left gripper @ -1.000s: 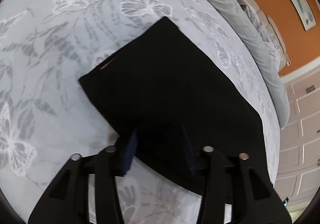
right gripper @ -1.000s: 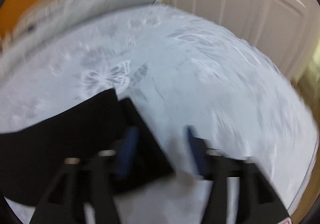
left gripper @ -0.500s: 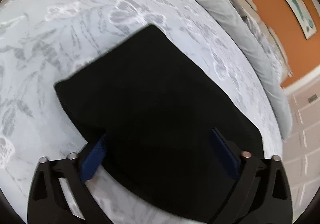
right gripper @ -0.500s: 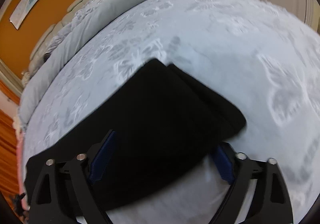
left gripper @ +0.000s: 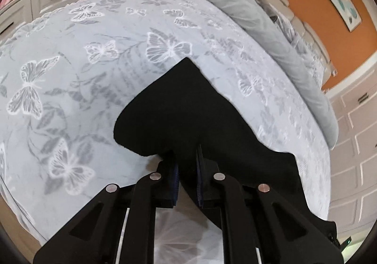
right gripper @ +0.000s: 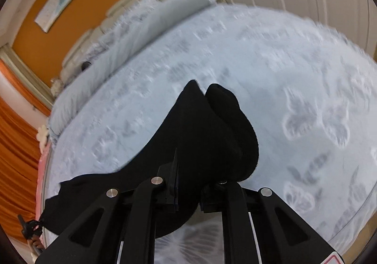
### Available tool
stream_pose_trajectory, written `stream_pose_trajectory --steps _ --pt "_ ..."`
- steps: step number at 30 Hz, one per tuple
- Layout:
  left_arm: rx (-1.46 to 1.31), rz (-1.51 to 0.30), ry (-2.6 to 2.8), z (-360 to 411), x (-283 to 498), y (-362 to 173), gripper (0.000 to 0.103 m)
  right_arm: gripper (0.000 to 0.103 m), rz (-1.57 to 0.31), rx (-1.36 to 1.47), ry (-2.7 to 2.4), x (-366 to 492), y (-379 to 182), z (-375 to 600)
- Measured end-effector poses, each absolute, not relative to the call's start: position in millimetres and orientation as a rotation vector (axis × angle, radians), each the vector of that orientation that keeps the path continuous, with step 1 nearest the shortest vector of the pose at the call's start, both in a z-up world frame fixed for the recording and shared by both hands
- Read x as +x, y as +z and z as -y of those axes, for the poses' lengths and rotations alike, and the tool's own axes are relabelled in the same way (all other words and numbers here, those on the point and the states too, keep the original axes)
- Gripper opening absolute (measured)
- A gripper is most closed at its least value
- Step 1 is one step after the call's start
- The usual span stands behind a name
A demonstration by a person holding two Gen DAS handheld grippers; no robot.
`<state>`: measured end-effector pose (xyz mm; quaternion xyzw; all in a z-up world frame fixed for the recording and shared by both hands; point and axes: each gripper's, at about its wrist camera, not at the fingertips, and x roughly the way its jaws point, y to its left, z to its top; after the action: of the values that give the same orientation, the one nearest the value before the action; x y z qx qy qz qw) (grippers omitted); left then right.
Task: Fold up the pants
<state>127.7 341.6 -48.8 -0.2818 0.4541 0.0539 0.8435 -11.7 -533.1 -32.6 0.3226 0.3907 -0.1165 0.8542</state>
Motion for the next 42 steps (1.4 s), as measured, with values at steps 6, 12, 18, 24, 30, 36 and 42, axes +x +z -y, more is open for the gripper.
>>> stream_pose_trajectory --steps 6,12,18,24,30,36,42 --pt "-0.696 -0.965 0.086 -346 154 -75 0.011 0.01 -0.847 0.674 -0.254 11 -56 535" --pt "-0.677 -0.729 -0.057 -327 155 -2 0.011 0.01 -0.676 0.537 -0.215 17 5 522" --pt "-0.623 -1.006 0.079 -337 169 -118 0.014 0.015 -0.887 0.588 -0.314 19 -105 551" --pt "-0.907 -0.791 -0.015 -366 121 -123 0.053 0.068 -0.797 0.606 -0.432 -27 -91 554" --pt "-1.013 -0.752 0.002 -374 130 -137 0.071 0.068 -0.665 0.502 -0.317 -28 -33 512" --pt "-0.878 -0.779 0.021 -348 165 -134 0.089 0.068 -0.815 0.242 0.214 99 -18 343" --pt "-0.861 -0.778 0.009 -351 163 -134 0.09 0.067 -0.949 -0.033 0.54 210 -61 149"
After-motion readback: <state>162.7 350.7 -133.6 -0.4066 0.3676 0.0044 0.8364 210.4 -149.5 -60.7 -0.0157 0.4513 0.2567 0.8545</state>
